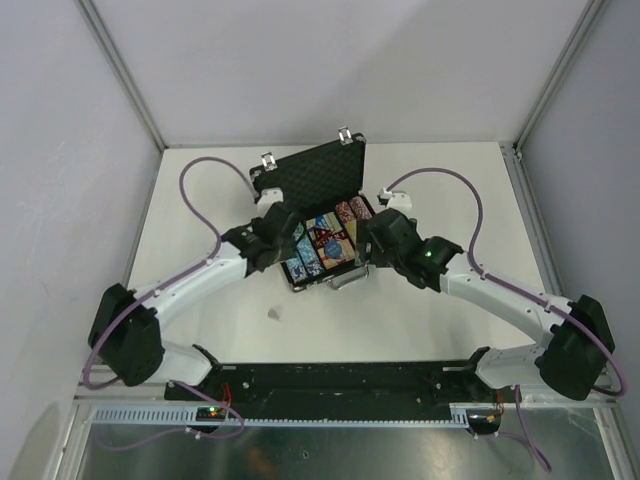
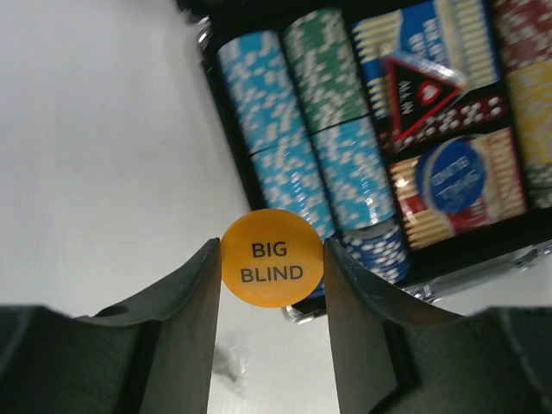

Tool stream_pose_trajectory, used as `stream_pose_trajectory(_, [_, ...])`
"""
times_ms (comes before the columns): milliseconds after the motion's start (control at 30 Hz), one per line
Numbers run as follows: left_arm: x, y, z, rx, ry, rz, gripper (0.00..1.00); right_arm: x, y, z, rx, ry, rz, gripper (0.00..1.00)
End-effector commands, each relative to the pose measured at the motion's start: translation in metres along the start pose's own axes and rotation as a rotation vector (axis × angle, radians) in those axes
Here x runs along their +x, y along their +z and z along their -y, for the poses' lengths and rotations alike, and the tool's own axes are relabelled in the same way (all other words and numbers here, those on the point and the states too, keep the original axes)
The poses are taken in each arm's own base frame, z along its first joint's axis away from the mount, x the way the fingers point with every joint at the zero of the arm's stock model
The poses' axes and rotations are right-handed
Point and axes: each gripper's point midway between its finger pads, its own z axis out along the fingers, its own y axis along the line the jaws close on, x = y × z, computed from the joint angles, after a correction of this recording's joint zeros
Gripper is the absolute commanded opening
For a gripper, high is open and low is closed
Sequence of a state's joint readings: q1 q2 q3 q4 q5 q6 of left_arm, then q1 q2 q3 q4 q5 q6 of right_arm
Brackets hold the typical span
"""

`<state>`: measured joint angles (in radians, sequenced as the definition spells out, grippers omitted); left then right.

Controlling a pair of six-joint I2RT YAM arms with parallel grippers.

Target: Pack up texas hold em set

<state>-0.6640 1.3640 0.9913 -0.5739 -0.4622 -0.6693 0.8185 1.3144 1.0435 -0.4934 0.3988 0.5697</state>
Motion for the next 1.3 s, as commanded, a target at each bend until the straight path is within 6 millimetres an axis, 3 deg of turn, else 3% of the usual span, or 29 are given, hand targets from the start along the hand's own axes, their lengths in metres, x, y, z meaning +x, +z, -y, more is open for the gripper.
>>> stream_pose_trajectory(0, [-0.031,0.006,0.034,0.036,0.046,0.078,0.50,-0.014,-0.013,0.015,0.049,0.041,0.057,0.86])
stream_pose_trajectory(200, [-0.056,0.028,0.086,0.070,0.104,0.125,0.50,-0.020,-0.026,0.031,0.087,0.060,0.077,0.86])
stream_pose_trajectory(433, [-0.067,0.061,0.119,0.058,0.166,0.136,0.50,-0.022,-0.042,0.051,0.120,0.100,0.097,0.86])
stream_pose_trajectory(667, [-0.059,0.082,0.133,0.074,0.185,0.097,0.50,-0.025,-0.052,0.060,0.124,0.131,0.114,0.86])
stream_pose_trajectory(867, [-0.055,0.092,0.132,0.061,0.193,0.082,0.52,-0.025,-0.056,0.062,0.124,0.140,0.116,0.86])
stream_pose_trajectory(1100, [-0.060,0.092,0.133,0.054,0.197,0.095,0.60,-0.025,-0.055,0.061,0.118,0.144,0.113,0.86])
stream_pose_trajectory(1267, [-0.074,0.079,0.132,0.061,0.187,0.131,0.61,-0.024,-0.055,0.057,0.099,0.138,0.104,0.86])
